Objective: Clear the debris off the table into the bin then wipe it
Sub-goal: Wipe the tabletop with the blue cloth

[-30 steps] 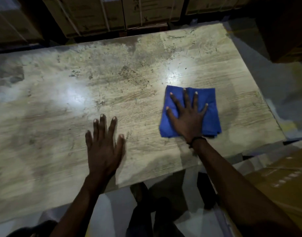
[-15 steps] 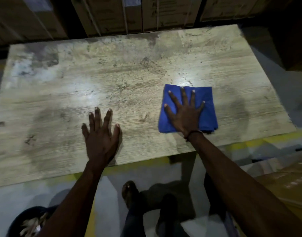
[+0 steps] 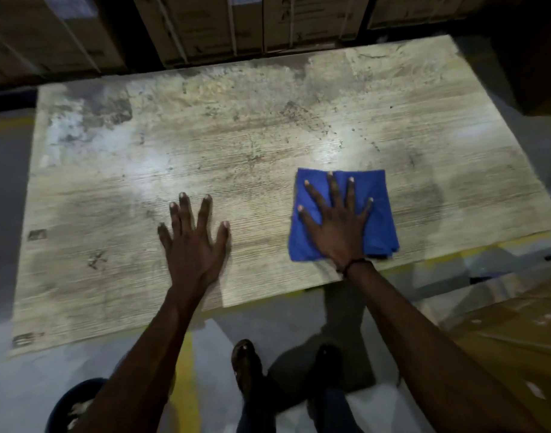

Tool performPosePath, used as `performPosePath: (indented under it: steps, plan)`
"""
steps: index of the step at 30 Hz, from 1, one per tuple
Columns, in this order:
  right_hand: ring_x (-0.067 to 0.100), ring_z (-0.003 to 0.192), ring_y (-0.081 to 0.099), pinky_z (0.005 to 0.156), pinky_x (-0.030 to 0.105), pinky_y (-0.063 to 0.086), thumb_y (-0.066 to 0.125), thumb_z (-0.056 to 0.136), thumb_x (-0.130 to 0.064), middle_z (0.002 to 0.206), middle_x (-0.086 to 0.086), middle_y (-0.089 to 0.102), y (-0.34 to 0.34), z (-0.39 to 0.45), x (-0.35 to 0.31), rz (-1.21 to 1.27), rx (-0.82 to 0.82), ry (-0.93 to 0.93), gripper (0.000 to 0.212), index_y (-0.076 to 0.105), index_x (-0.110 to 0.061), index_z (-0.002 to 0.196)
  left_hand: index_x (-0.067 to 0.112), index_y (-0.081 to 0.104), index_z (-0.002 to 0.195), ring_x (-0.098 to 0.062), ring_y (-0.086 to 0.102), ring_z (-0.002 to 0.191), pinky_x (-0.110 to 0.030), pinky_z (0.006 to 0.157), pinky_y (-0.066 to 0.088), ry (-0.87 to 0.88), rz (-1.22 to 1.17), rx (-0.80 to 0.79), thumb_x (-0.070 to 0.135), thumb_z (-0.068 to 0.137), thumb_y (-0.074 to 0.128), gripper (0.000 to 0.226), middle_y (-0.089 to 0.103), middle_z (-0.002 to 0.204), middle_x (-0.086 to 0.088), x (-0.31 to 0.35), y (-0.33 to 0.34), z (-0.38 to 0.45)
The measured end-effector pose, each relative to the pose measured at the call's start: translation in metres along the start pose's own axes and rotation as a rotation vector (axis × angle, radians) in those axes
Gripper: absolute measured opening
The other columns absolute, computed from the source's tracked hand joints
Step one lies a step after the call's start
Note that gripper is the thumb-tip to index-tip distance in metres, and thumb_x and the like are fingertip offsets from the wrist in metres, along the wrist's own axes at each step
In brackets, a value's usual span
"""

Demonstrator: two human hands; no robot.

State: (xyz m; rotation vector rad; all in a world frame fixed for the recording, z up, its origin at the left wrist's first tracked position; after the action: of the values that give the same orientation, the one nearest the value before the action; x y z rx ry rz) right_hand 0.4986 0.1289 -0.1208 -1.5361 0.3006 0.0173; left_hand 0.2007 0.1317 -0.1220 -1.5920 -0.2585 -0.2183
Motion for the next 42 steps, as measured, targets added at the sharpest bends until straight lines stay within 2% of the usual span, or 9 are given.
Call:
performPosePath:
  steps: [6, 10, 14, 17, 22, 27, 33, 38, 42]
  plan:
    - [0.027, 0.161, -0.001, 0.120, 0.070, 0.004, 0.031, 0.100, -0.074, 0.174, -0.008, 0.006, 0.020, -0.041, -0.102, -0.027, 0.001, -0.198, 0.062, 0.023, -0.054, 0.158, 0.036, 0.016, 0.167, -0.038, 0.004, 0.162, -0.070, 0.122, 0.009, -0.003, 0.015, 0.013, 0.068, 0.104, 0.024, 0.071, 0.002, 0.176, -0.012, -0.038, -0.009, 0.056]
    - [0.023, 0.162, 0.000, 0.120, 0.070, 0.007, 0.038, 0.100, -0.071, 0.174, -0.012, 0.005, 0.015, -0.095, -0.079, -0.024, -0.015, -0.222, 0.062, 0.022, -0.056, 0.158, 0.035, 0.016, 0.167, -0.036, 0.004, 0.162, -0.068, 0.123, 0.009, 0.020, 0.018, 0.035, 0.064, 0.106, 0.027, 0.069, 0.002, 0.176, -0.011, -0.040, -0.009, 0.057]
    - [0.027, 0.161, 0.004, 0.119, 0.072, 0.009, 0.033, 0.098, -0.075, 0.174, -0.012, 0.007, 0.015, -0.035, -0.043, -0.085, -0.013, -0.069, 0.063, 0.023, -0.057, 0.157, 0.035, 0.014, 0.168, -0.032, 0.001, 0.163, -0.066, 0.125, 0.008, 0.008, 0.007, 0.041, 0.061, 0.106, 0.025, 0.067, 0.001, 0.176, -0.009, -0.035, -0.008, 0.046]
    - [0.031, 0.160, 0.009, 0.118, 0.074, 0.009, 0.032, 0.097, -0.076, 0.173, -0.008, 0.015, 0.017, 0.025, -0.069, -0.034, 0.045, 0.005, 0.063, 0.028, -0.055, 0.157, 0.034, 0.015, 0.168, -0.033, -0.001, 0.163, -0.067, 0.124, 0.004, 0.002, -0.014, 0.027, 0.060, 0.105, 0.025, 0.068, -0.002, 0.176, -0.009, -0.034, -0.006, 0.050]
    - [0.028, 0.161, 0.003, 0.120, 0.070, 0.003, 0.032, 0.100, -0.073, 0.174, -0.006, 0.012, 0.029, -0.001, -0.144, -0.047, 0.051, -0.174, 0.062, 0.029, -0.052, 0.158, 0.030, 0.018, 0.168, -0.037, 0.003, 0.162, -0.067, 0.124, 0.004, 0.055, 0.004, 0.016, 0.061, 0.103, 0.024, 0.072, 0.002, 0.176, -0.012, -0.029, -0.005, 0.098]
    - [0.024, 0.161, 0.003, 0.121, 0.068, 0.007, 0.035, 0.098, -0.074, 0.174, -0.014, 0.007, 0.023, -0.030, -0.095, -0.061, 0.001, -0.127, 0.062, 0.025, -0.058, 0.156, 0.027, 0.019, 0.168, -0.040, 0.007, 0.161, -0.067, 0.124, 0.008, 0.052, 0.021, 0.044, 0.062, 0.104, 0.020, 0.072, 0.006, 0.175, -0.016, -0.041, -0.012, 0.156]
    - [0.032, 0.161, 0.005, 0.117, 0.078, 0.006, 0.031, 0.099, -0.075, 0.174, -0.008, 0.013, 0.023, 0.092, -0.080, 0.015, 0.067, 0.084, 0.063, 0.024, -0.055, 0.158, 0.028, 0.020, 0.167, -0.038, 0.009, 0.161, -0.066, 0.125, 0.011, 0.051, 0.044, 0.110, 0.058, 0.108, 0.026, 0.067, 0.008, 0.175, -0.015, -0.040, -0.009, 0.157]
    - [0.027, 0.161, 0.000, 0.121, 0.071, 0.002, 0.031, 0.100, -0.073, 0.174, -0.008, 0.007, 0.030, 0.075, -0.140, -0.043, 0.024, -0.104, 0.063, 0.023, -0.052, 0.159, 0.030, 0.020, 0.167, -0.034, 0.007, 0.162, -0.065, 0.126, 0.010, 0.029, 0.022, 0.097, 0.059, 0.106, 0.026, 0.068, 0.007, 0.176, -0.011, -0.040, -0.013, 0.156]
    - [0.020, 0.161, 0.001, 0.123, 0.065, 0.008, 0.036, 0.099, -0.073, 0.173, -0.015, 0.007, 0.019, 0.027, -0.107, -0.063, 0.002, -0.175, 0.061, 0.026, -0.056, 0.157, 0.033, 0.017, 0.167, -0.031, 0.001, 0.163, -0.067, 0.126, 0.005, 0.018, -0.011, 0.075, 0.060, 0.106, 0.027, 0.068, 0.002, 0.177, -0.007, -0.038, -0.016, 0.156]
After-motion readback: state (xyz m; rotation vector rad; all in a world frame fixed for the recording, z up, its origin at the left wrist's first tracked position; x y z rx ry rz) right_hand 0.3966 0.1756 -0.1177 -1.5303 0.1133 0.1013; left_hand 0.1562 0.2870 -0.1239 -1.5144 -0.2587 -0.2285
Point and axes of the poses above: each hand's wrist, its own z-axis towards the middle knuckle, its own y-axis out of the palm, x = y × z, the point moved 4 cm from there along z, towards the middle knuckle
